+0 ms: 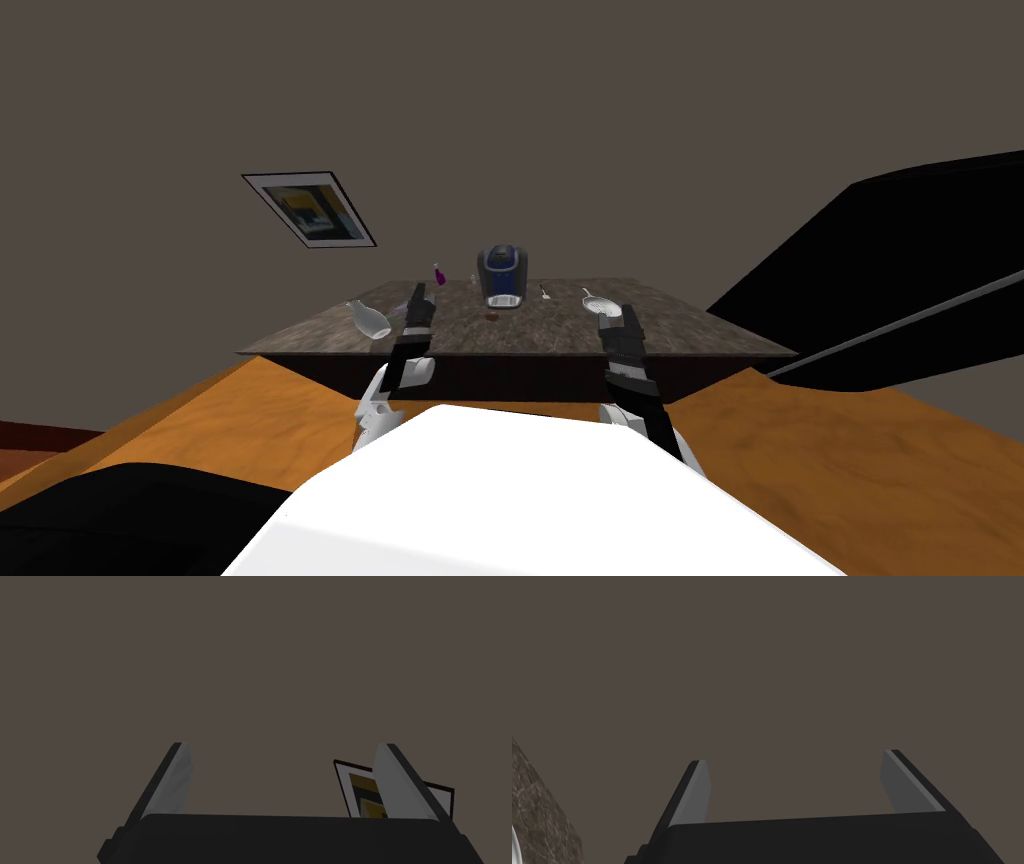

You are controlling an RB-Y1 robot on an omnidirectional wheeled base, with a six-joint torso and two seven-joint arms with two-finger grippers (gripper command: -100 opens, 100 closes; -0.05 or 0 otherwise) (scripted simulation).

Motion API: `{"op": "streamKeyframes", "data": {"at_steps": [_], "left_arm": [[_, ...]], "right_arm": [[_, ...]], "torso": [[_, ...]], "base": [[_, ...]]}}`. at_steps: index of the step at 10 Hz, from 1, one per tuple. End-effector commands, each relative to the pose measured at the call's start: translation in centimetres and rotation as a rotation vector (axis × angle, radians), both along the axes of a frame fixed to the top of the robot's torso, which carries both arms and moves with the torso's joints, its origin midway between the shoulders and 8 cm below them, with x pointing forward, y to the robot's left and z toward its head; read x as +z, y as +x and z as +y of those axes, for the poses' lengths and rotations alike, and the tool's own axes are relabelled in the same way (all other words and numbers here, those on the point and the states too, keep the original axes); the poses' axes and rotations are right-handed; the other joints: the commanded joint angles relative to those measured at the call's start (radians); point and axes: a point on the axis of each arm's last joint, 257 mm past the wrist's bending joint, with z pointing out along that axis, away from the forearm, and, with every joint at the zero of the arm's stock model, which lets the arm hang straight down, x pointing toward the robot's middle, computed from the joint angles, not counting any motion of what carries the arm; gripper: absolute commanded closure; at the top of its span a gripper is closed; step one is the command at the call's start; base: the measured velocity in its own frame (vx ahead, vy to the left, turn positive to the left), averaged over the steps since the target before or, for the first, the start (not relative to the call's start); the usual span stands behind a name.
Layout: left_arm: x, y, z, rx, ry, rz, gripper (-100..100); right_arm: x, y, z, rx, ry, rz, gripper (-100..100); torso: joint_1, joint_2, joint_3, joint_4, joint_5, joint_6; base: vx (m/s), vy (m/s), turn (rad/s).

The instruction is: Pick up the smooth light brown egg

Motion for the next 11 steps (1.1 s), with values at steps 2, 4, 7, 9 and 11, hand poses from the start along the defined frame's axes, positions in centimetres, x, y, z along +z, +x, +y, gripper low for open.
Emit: {"op": "streamKeyframes", "data": {"at_steps": [2,4,7,9,11], "left_arm": [[-1.0,1.5,1.8,0.032,-0.007,0.05,-100],[-2.0,2.8,3.4,0.059,-0.019,0.095,-100],[-3.5,5.2,6.8,0.109,-0.049,0.171,-100],[-4.6,6.4,8.6,0.133,-0.071,0.213,-100],[-5.5,7.7,10.2,0.154,-0.099,0.256,-100]], "right_arm": [[0.0,0.0,0.0,0.0,0.0,0.0,0],[0.0,0.0,0.0,0.0,0.0,0.0,0],[0.0,0.0,0.0,0.0,0.0,0.0,0],[0.0,0.0,0.0,0.0,0.0,0.0,0],[0.0,0.0,0.0,0.0,0.0,0.0,0]], "torso": [[0.002,0.001,0.0,0.0,0.0,0.0],[0.001,0.0,0.0,0.0,0.0,0.0],[0.0,0.001,0.001,0.0,0.0,0.0],[0.001,0.0,0.0,0.0,0.0,0.0],[0.001,0.001,0.001,0.0,0.0,0.0]], "base": [[-0.028,0.121,-0.08],[-0.021,0.096,-0.094],[-0.032,0.108,-0.101],[-0.026,0.116,-0.108],[-0.034,0.121,-0.094]]}}
